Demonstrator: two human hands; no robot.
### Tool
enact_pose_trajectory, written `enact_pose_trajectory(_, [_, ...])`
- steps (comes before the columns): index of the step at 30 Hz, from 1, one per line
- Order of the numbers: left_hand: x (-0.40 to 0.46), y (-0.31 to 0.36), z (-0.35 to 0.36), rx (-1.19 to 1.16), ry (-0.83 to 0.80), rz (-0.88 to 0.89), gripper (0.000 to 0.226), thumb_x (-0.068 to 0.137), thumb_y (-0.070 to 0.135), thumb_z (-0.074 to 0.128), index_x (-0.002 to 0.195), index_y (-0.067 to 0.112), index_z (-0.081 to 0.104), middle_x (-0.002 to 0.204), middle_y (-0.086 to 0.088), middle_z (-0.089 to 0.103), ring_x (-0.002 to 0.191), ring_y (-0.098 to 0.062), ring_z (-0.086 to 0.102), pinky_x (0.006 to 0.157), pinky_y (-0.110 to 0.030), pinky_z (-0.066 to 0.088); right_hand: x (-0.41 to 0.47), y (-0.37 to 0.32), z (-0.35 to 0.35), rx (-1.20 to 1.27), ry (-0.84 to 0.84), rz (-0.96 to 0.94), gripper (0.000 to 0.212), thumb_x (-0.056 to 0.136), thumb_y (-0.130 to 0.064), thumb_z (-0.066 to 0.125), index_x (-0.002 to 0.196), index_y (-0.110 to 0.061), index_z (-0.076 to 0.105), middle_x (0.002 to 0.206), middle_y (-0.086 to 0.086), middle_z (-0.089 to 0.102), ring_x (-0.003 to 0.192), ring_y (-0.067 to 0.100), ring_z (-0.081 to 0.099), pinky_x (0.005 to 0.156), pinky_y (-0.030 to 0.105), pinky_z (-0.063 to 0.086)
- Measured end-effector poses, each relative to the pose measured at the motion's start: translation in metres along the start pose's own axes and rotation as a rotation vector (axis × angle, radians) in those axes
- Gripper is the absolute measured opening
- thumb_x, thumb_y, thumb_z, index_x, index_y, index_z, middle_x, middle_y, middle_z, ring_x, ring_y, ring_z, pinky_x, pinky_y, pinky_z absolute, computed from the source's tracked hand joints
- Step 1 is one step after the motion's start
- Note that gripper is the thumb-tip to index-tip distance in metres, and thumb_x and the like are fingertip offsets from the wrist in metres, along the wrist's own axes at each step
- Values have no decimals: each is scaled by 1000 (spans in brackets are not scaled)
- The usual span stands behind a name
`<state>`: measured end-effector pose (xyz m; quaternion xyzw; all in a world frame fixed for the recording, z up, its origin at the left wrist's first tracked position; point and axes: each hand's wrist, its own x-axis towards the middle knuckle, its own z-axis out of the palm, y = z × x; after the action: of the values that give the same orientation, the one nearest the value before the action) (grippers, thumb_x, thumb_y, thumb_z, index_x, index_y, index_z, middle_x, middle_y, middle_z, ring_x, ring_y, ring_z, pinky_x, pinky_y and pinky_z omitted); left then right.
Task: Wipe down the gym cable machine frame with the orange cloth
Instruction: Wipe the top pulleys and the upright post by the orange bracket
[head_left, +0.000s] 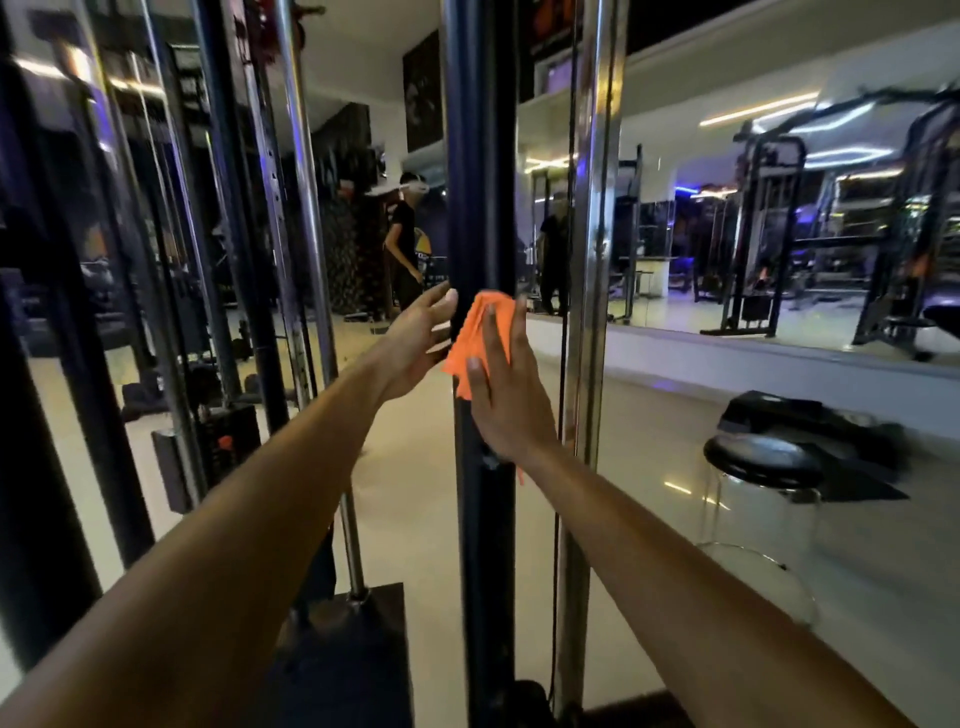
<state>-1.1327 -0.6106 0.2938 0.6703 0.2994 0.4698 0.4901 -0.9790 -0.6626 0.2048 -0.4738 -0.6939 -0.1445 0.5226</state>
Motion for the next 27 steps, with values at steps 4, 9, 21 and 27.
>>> enact_pose_trajectory(4, [3,0,-1,-35,-5,5,47,111,47,52,156,32,50,134,2,68,121,-22,64,100,-39,54,32,-8,-3,5,70,-5,68,119,-40,35,175,-32,-3,181,0,-22,167,35,13,115,60,50])
enact_pose_trajectory(9, [-5,-5,-1,5,-16,12,57,110,43,58,163,30,41,146,8,63,127,-10,64,100,-29,53,-75,15,26,-45,-49,-10,73,117,-32,43,175,-28,-1,181,4,-20,166,38,16,112,57,53])
enact_pose_trajectory(21, [-16,-16,9,15,40,100,49,112,32,56,159,28,46,140,8,68,129,-9,65,99,-30,56,-77,18,30,-7,-15,24,70,118,-35,40,175,-23,2,181,1,-20,167,34,15,106,48,60])
enact_pose_trajectory(27, [-40,-69,8,39,33,26,73,99,43,72,164,29,41,158,3,56,143,-15,55,124,-48,41,-134,33,49,3,-87,60,72,118,-34,40,175,-28,-3,181,0,-22,164,39,23,86,46,68])
